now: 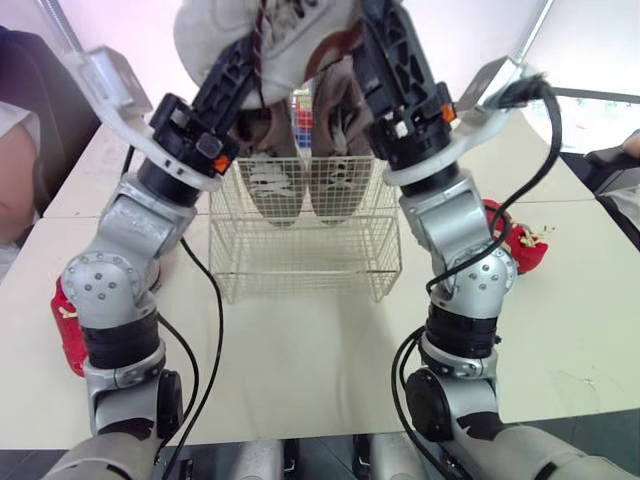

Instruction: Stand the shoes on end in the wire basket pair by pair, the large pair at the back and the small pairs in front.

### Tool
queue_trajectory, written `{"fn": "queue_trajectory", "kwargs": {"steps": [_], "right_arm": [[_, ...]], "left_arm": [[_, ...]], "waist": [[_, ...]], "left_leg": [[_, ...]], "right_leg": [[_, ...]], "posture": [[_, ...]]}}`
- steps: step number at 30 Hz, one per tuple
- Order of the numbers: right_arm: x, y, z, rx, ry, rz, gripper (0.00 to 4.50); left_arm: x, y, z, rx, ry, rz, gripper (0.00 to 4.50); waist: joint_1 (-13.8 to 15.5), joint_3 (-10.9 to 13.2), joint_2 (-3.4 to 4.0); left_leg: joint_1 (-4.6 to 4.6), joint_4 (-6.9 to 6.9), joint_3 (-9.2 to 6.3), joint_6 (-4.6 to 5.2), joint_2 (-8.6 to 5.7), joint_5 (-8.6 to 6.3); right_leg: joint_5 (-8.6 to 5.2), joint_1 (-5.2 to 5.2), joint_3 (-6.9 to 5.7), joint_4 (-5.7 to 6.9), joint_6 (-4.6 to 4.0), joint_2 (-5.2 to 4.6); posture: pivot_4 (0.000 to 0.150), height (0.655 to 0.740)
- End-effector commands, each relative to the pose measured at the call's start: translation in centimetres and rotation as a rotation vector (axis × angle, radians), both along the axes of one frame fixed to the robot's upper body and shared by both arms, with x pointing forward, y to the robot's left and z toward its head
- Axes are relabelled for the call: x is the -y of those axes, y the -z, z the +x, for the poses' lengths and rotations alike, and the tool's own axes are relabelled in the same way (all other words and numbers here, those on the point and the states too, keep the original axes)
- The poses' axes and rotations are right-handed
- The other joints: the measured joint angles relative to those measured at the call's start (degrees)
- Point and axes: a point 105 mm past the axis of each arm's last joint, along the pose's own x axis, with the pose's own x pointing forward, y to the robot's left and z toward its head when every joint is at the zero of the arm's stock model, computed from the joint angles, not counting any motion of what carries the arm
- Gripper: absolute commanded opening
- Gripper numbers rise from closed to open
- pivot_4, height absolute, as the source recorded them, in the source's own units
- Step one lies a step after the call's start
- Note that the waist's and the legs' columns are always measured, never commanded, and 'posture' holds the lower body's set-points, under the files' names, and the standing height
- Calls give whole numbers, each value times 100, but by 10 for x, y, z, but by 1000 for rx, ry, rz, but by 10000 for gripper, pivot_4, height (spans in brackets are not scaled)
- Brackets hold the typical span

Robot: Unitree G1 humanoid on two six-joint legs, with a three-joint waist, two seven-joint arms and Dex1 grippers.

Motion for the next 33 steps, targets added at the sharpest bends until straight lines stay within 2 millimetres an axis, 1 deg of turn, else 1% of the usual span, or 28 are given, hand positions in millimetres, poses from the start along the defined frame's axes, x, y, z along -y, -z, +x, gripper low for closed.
{"fn": "queue_trajectory", "kwargs": {"steps": [1, 2, 4, 5, 7, 8, 9, 10, 12, 13, 16, 18, 20, 22, 23, 27, 28, 31, 33], "right_arm": [[-2, -14, -10, 77, -6, 12, 39347], [-2, -15, -11, 80, -8, 11, 35621], [-3, -15, -11, 85, -13, 7, 26165], [-4, -15, -12, 87, -15, 6, 20620], [-4, -16, -12, 89, -16, 5, 11402], [-3, -16, -12, 89, -16, 5, 7275], [-3, -17, -12, 89, -15, 6, 5219], [-2, -19, -12, 92, -13, 5, 5086], [-1, -21, -13, 104, -9, 0, 5086], [2, -27, -13, 129, 5, -11, 5086], [16, -43, -12, 214, 60, -59, 5086], [27, -51, -11, 276, 100, -110, 5086], [52, -62, -5, 386, 188, -253, 5086], [70, -64, 0, 459, 246, -401, 5086], [73, -63, 3, 475, 254, -446, 5086], [86, -43, 15, 544, 263, -733, 5086], [88, -38, 18, 553, 249, -794, 5086], [88, -18, 32, 563, 211, -943, 5086], [85, -8, 38, 572, 184, -995, 5086]], "left_arm": [[-1, -6, -9, 51, 0, -7, 3340], [-2, -6, -9, 50, -2, -7, 3340], [-3, -4, -8, 46, -6, -4, 3340], [-3, -4, -8, 44, -7, -1, 3340], [-2, -2, -8, 41, -9, 5, 3340], [-2, -1, -8, 39, -10, 7, 3340], [-1, 0, -8, 35, -8, 13, 3340], [-1, 2, -8, 35, -5, 21, 3340], [0, 5, -7, 23, -9, 42, 13612], [-1, 8, -7, 17, -26, 71, 16564], [-5, 15, -8, 9, -85, 176, 31567], [-9, 18, -9, 6, -142, 244, 31567], [-10, 30, -14, 15, -257, 426, 31567], [-8, 42, -21, 22, -315, 552, 31567], [-7, 46, -23, 26, -328, 576, 31567], [-8, 62, -31, -3, -400, 617, 31567], [-6, 65, -34, -24, -379, 594, 31567], [4, 79, -39, -55, -344, 605, 31567], [7, 85, -43, -69, -320, 616, 31567]], "waist": [[3, 0, 0], [6, 0, 0], [7, 0, 0], [6, 0, 0], [3, 0, 0], [3, 0, 0], [3, 0, 0], [2, 0, 0], [1, 0, 0], [1, 0, 1], [1, 2, 2], [6, 2, 2], [4, 3, 2], [34, 3, 1], [41, 3, 1], [-17, 4, 2], [-20, 4, 2], [1, 6, 5], [10, 6, 5]], "left_leg": [[0, 0, 0, 0, 1, 0], [0, 0, -1, 2, 1, -1], [0, 0, -1, 5, 0, -3], [0, 0, -1, 6, 0, -3], [0, 0, -1, 7, 0, -4], [0, 0, -1, 7, 0, -4], [0, 0, -1, 7, 0, -4], [0, 0, -1, 7, 1, -4], [0, 0, -1, 7, 1, -4], [0, 0, -1, 7, 1, -5], [-1, 0, -1, 12, 0, -7], [-2, -1, -3, 13, 0, -8], [-3, -1, -1, 16, -1, -10], [-6, -1, 0, 29, -2, -17], [-7, -1, -1, 33, -3, -20], [-5, -2, 8, 45, 0, -29], [-4, -4, 12, 45, 2, -29], [-5, -6, 12, 38, 6, -25], [-6, -6, 9, 34, 6, -23]], "right_leg": [[0, 0, 0, 0, 0, 0], [0, 0, -1, 0, 0, 0], [0, 0, 0, -1, 0, 0], [0, 0, 0, -1, 0, 0], [0, 0, 0, -1, 0, 0], [0, 0, 0, -1, 0, 0], [0, 0, 0, -1, 0, 0], [0, 0, 0, -1, 0, 0], [0, 0, 0, -1, 0, 0], [0, 0, 0, -1, 0, 0], [0, -2, 0, -1, 0, 0], [-1, -2, -1, -2, -1, 0], [-1, -2, -1, -4, -1, -2], [-1, -2, -1, -11, -1, -3], [-2, 0, -1, -16, -2, -6], [-2, -2, 0, -22, -2, -10], [-1, -4, 2, -20, -1, -11], [-1, -12, 1, -14, -2, -10], [-1, -12, 0, -13, -2, -9]], "posture": [[1500, 7400], [1500, 7400], [1500, 7400], [1500, 7400], [1500, 7400], [1500, 7400], [1500, 7400], [1500, 7400], [1500, 7400], [1500, 7400], [1500, 7400], [1500, 7400], [1500, 7400], [1500, 7400], [1500, 7400], [1500, 7400], [1500, 7400], [1500, 7400], [1500, 7400]]}}
